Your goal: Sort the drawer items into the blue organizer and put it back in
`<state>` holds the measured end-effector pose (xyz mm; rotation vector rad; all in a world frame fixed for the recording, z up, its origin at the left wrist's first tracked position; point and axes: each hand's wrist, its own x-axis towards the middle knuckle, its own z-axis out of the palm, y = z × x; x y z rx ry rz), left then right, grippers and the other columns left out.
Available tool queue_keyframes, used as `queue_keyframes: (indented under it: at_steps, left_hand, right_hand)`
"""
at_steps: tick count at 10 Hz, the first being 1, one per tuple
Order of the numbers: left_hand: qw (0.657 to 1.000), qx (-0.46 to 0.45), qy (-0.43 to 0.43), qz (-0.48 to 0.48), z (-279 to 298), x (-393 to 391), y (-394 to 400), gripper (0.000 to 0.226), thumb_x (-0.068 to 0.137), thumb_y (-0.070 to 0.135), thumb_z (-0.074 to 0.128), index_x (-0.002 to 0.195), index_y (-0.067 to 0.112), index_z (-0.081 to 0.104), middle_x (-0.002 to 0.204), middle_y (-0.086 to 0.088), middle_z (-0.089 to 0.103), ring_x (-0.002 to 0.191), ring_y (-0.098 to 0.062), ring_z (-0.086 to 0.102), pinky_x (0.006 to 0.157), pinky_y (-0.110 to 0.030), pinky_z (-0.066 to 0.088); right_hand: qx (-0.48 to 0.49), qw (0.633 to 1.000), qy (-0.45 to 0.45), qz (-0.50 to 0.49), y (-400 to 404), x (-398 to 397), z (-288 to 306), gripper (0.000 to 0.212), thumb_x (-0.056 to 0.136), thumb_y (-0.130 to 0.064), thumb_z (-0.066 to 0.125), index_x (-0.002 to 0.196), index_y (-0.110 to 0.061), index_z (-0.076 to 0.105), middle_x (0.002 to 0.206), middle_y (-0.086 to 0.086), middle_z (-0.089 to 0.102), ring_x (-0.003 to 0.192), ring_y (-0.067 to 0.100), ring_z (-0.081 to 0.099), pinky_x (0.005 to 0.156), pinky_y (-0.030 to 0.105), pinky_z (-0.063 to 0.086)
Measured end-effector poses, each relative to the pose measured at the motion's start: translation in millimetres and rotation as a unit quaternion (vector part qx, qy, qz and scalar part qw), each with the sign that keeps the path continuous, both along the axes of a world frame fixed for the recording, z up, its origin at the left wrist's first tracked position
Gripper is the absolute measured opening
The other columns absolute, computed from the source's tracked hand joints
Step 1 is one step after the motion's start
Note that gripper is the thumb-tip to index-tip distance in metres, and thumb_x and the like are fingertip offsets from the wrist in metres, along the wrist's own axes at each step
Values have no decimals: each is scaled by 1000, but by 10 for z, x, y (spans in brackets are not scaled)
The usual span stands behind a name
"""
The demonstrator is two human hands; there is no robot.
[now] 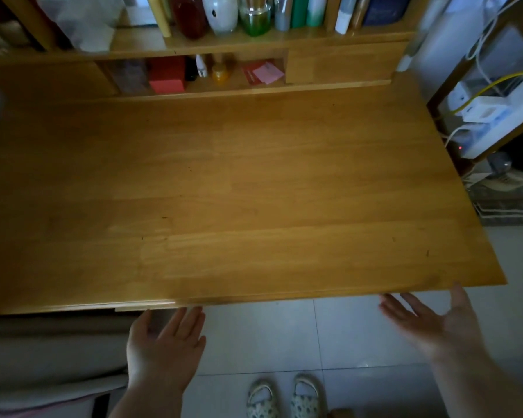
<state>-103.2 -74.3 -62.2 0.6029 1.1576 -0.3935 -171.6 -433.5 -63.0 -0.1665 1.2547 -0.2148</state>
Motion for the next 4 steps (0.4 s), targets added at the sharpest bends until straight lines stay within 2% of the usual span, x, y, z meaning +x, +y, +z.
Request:
queue_keyframes:
  at_steps: [1,2,3,4]
  left_hand:
    - [1000,-6,-21,9,7,147,-21,74,87,55,40,138,1,39,131,-20,51,137,-28,34,114,-43,14]
    - [999,1,-30,28,6,232,-61,78,86,52,44,141,-1,33,143,-20,42,140,-29,30,117,-43,11]
    - [1000,25,-14,3,79,211,-83,78,85,51,46,142,0,32,145,-19,41,139,-29,31,117,-43,11]
    - [979,190,51,-57,161,218,-63,70,91,51,40,145,8,30,150,-5,37,143,-22,24,117,-42,8]
  right_hand:
    - [-8,1000,-11,9,39,206,69,85,78,-57,63,140,-6,36,136,25,44,127,42,43,104,58,34]
    - [-15,1000,-23,4,47,208,14,74,78,-52,65,133,-9,39,122,24,50,109,44,51,89,60,42]
    - [-35,999,-28,6,75,210,9,69,79,-49,65,130,-9,41,121,22,51,109,42,50,88,58,42]
    - [-53,997,-22,51,136,146,-25,62,85,-48,56,132,-8,45,132,16,51,127,34,45,98,49,36]
